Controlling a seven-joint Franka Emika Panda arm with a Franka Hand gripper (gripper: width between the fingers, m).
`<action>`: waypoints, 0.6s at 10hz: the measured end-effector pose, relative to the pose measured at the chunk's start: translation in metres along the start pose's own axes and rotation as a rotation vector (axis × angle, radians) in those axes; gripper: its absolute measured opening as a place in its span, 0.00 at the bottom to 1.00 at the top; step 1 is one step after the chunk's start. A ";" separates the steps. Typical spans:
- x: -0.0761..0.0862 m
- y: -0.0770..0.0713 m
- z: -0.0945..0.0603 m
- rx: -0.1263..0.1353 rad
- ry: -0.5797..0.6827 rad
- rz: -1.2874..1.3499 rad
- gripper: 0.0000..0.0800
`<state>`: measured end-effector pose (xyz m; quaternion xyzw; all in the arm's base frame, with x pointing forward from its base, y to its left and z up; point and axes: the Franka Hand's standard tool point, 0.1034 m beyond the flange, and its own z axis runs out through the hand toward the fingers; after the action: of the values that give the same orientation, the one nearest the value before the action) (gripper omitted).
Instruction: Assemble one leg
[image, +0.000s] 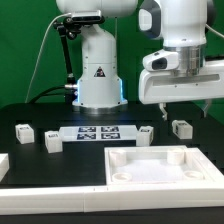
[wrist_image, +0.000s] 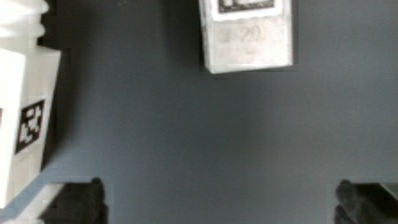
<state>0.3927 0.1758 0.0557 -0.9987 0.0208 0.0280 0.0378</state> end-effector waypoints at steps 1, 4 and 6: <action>-0.005 0.000 0.000 -0.014 -0.048 -0.017 0.81; -0.020 -0.004 0.005 -0.058 -0.331 0.000 0.81; -0.029 -0.005 0.008 -0.039 -0.489 -0.013 0.81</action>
Offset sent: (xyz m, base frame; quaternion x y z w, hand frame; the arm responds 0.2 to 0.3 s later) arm -0.0159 0.0116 -0.0061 0.0115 -0.2411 0.0155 0.9703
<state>0.3640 0.1824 0.0499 -0.9629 0.0041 0.2688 0.0226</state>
